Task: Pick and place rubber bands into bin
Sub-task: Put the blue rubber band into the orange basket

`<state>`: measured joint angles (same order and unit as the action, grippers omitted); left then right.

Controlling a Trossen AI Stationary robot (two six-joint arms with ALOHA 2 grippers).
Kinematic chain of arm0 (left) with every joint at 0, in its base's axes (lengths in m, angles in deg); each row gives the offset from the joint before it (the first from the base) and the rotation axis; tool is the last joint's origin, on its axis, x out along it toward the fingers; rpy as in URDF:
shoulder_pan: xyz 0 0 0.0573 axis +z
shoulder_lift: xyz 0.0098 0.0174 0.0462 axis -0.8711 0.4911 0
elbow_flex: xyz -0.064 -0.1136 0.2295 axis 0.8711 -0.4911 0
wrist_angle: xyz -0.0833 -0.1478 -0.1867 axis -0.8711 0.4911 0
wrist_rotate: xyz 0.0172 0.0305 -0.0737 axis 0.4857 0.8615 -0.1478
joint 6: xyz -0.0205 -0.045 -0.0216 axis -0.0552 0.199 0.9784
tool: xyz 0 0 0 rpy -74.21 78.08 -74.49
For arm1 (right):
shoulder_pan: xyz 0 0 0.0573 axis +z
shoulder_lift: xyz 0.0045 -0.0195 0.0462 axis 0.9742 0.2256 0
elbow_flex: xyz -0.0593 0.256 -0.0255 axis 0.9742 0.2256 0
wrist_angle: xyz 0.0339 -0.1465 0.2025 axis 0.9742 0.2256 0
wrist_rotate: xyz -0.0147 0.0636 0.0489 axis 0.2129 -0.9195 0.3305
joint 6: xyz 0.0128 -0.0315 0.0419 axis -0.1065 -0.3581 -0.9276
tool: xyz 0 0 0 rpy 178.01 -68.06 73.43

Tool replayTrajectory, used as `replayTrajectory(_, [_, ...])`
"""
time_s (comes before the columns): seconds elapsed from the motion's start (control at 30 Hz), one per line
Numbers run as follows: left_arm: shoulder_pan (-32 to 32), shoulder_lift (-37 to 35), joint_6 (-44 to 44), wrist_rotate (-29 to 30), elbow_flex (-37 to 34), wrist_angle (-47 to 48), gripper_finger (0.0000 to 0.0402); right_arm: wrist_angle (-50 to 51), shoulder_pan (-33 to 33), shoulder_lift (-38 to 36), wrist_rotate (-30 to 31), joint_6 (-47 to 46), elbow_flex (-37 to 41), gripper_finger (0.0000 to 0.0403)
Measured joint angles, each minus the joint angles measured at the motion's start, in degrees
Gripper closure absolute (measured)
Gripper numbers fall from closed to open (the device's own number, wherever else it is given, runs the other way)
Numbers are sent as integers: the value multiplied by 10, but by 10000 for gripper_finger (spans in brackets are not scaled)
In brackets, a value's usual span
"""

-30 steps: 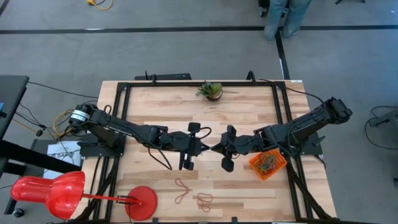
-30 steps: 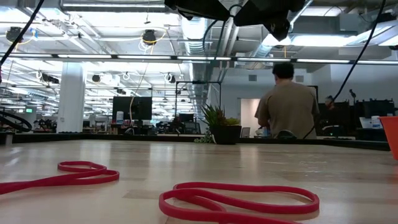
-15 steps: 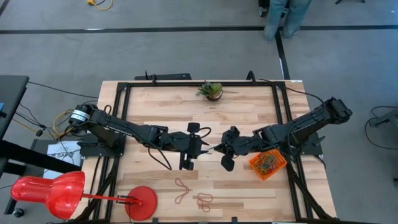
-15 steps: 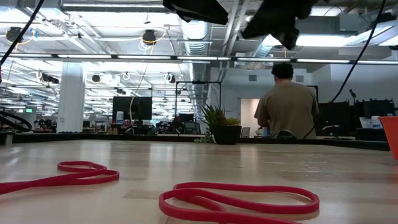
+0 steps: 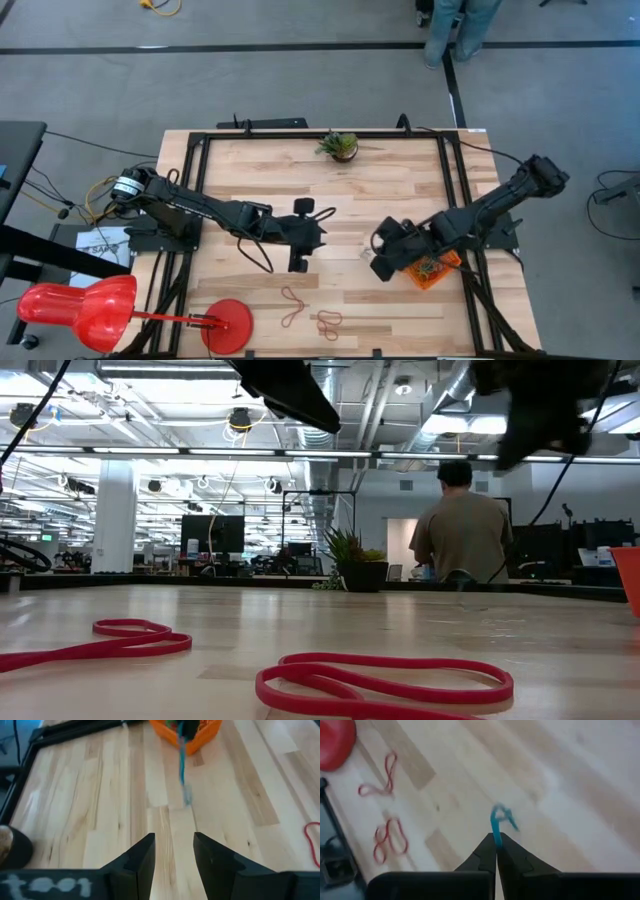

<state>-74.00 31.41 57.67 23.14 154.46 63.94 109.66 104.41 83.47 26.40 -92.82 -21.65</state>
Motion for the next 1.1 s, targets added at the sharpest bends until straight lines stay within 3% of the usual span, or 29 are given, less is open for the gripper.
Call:
replayTrajectory(0.17, [0, 0, 5, 9, 0, 13, 276, 138, 46, -5, -81, -141, 0, 403])
replayTrajectory(0.37, [0, 0, 3, 20, 0, 13, 276, 285, 109, -5, -243, -331, 0, 403])
replayTrajectory(0.53, [0, 0, 0, 37, 0, 12, 276, 332, 162, -5, -289, -435, 0, 403])
replayTrajectory(0.67, [0, 0, -10, 39, 0, 12, 276, 383, 192, -5, -289, -492, 0, 403])
replayTrajectory(0.93, [0, 0, -12, 39, 0, 10, 276, 383, 193, -3, -210, -482, 0, 401])
replayTrajectory(1.1, [0, 0, -12, 39, 0, 18, 276, 375, 175, -3, -172, -462, 0, 380])
